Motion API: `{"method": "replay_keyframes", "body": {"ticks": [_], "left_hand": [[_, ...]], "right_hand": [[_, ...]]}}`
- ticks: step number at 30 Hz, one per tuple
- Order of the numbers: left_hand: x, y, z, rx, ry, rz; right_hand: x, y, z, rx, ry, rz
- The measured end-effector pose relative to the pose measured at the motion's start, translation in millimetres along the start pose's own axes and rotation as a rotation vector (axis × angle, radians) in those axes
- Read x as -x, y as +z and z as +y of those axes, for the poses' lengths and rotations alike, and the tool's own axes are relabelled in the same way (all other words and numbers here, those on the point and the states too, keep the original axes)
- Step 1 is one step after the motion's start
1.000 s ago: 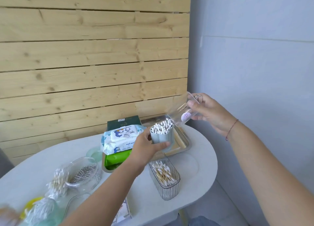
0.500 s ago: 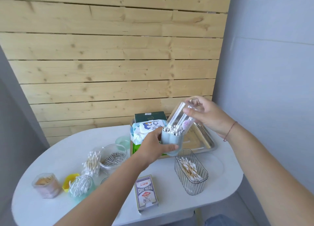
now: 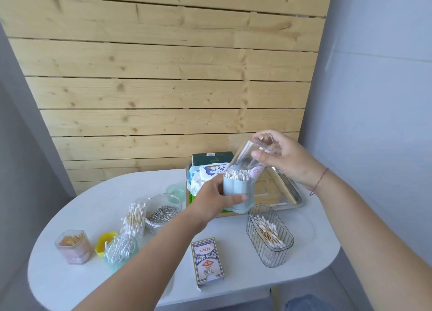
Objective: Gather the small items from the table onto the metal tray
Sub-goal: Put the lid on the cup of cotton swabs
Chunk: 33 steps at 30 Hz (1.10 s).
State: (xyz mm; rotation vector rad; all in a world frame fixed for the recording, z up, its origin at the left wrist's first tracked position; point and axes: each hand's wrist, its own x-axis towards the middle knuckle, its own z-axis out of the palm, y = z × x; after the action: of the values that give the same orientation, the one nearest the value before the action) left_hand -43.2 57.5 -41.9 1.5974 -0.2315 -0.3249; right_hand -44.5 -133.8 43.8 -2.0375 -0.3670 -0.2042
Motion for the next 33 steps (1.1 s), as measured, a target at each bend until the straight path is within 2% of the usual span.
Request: {"method": "replay_keyframes", "body": {"ticks": [3,9,20,26,28,31,33], "left_hand": [[0,2,0,-0.015,0.014,-0.001],[1,9,4,-0.034,0.046,0.024],[-4,20,15,0.034,0.069,0.073],[-12,23,20,0.064,0.044,0.163],[-15,24,23,0.075,0.043,0.161],[-22,28,30,0.060,0.051,0.135],[-32,32,35,0.031,0.049,0.122]], "right_hand": [[-1,3,-3,0.135,-0.024,0.023],[-2,9,-8,0.239,-0.009,-0.029],[-6,20,7,0.194,0.130,0.076],[-4,28,17,0.036,0.177,0.067],[-3,27,20,-0.008,0.243,0.022],[-3,19,24,-0.205,0.421,-0.060],[-7,11,29,-0.274,0.440,-0.054]]}}
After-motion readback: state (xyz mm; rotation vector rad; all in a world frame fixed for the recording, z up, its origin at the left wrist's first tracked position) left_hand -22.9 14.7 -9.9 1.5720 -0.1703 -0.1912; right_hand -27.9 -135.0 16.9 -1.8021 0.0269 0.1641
